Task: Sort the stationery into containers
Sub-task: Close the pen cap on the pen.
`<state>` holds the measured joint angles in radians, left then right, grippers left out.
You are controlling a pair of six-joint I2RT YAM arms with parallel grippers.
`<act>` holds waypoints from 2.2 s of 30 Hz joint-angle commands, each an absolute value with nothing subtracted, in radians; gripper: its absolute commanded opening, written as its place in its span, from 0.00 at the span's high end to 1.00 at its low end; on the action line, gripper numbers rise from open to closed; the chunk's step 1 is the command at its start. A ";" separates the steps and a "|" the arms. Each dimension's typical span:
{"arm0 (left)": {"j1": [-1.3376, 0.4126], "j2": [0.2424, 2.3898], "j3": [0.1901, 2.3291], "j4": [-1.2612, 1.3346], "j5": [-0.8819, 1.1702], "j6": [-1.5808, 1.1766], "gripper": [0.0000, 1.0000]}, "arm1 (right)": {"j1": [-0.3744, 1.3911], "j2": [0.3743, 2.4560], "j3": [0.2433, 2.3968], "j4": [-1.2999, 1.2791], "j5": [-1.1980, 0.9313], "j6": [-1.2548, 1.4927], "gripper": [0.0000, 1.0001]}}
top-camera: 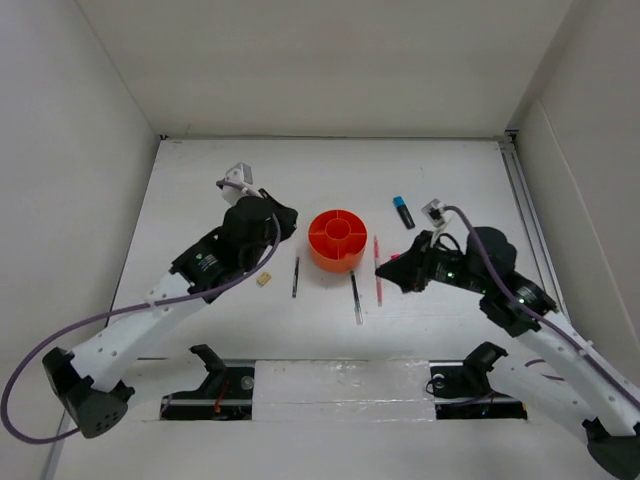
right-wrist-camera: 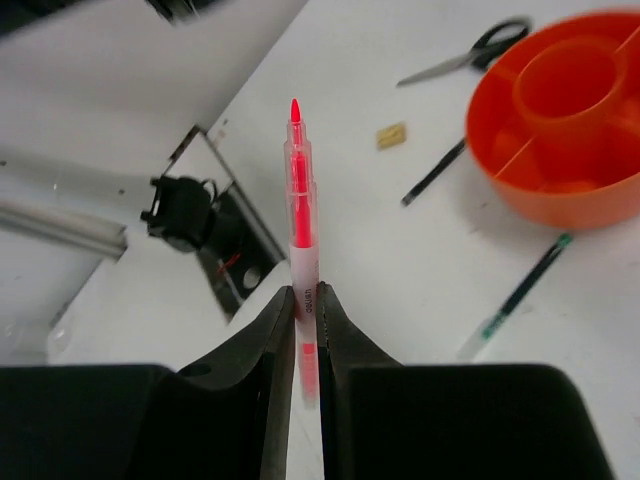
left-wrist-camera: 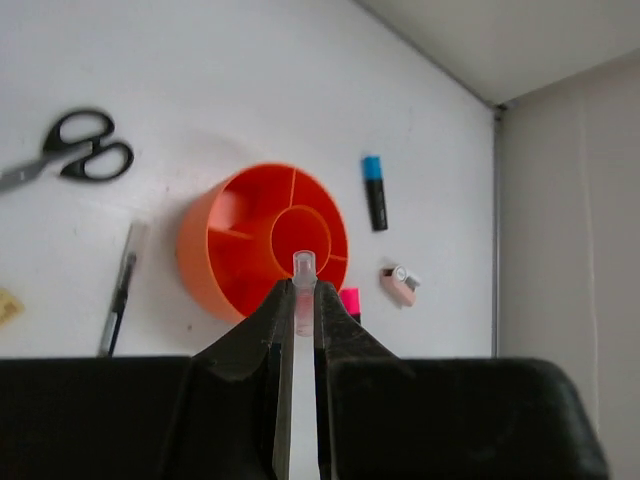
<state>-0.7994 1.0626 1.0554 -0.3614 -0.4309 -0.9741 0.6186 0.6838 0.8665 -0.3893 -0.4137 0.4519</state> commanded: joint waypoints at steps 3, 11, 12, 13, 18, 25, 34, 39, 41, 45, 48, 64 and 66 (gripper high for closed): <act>-0.779 0.970 1.094 -0.197 -0.309 -0.600 1.00 | 0.727 0.752 0.726 0.122 -0.589 0.664 1.00; -0.779 0.853 1.002 -0.020 -0.141 -0.514 1.00 | 0.801 0.972 0.727 0.377 -0.640 0.741 1.00; -0.779 0.839 1.002 -0.011 -0.120 -0.505 1.00 | 0.801 0.989 0.727 0.403 -0.649 0.750 1.00; -0.779 0.827 0.987 0.015 -0.092 -0.505 1.00 | 0.801 1.021 0.727 0.455 -0.649 0.770 1.00; -0.779 0.805 0.963 0.031 -0.021 -0.495 1.00 | 0.801 1.109 0.738 0.581 -0.705 0.813 1.00; -0.779 0.770 0.894 0.094 0.028 -0.495 1.00 | 0.831 1.164 0.758 0.676 -0.715 0.848 1.00; -0.779 0.750 0.885 0.121 0.040 -0.495 1.00 | 0.831 1.197 0.758 0.713 -0.715 0.868 1.00; -0.779 0.750 0.885 0.121 0.040 -0.495 1.00 | 0.831 1.197 0.747 0.726 -0.704 0.868 1.00; -0.779 0.741 0.876 0.121 0.040 -0.495 1.00 | 0.831 1.197 0.747 0.726 -0.690 0.859 1.00; -0.779 0.732 0.876 0.121 0.031 -0.495 1.00 | 0.822 1.187 0.738 0.726 -0.680 0.859 1.00; -0.779 0.732 0.876 0.112 0.031 -0.495 1.00 | 0.822 1.187 0.738 0.726 -0.680 0.859 1.00; -0.779 0.723 0.876 0.112 0.058 -0.495 1.00 | 0.813 1.206 0.747 0.726 -0.650 0.859 1.00; -0.779 0.723 0.876 0.112 0.069 -0.495 1.00 | 0.813 1.206 0.747 0.726 -0.650 0.859 1.00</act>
